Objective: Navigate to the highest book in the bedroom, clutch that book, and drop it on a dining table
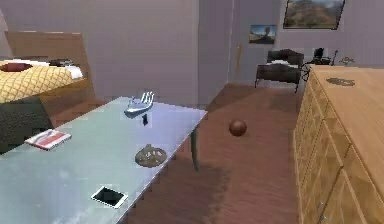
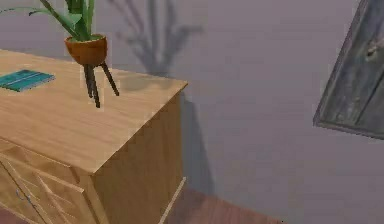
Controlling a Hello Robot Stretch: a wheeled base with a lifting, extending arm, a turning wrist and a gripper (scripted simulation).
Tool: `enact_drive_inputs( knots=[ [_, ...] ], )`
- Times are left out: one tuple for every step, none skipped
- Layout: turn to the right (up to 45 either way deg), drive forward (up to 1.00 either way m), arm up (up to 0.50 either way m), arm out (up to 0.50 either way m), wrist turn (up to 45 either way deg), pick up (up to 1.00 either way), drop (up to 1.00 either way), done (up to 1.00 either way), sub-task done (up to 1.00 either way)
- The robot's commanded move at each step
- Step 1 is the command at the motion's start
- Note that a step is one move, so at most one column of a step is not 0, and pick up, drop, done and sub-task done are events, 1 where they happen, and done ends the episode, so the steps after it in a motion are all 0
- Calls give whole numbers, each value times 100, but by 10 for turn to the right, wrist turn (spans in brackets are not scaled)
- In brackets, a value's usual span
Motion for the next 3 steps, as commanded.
enact_drive_inputs(
  knots=[
    [-360, 0, 0, 0, 0, 0, 0, 0, 0],
    [450, 0, 0, 0, 0, 0, 0, 0, 0],
    [60, 0, 0, 0, 0, 0, 0, 0, 0]
  ],
)
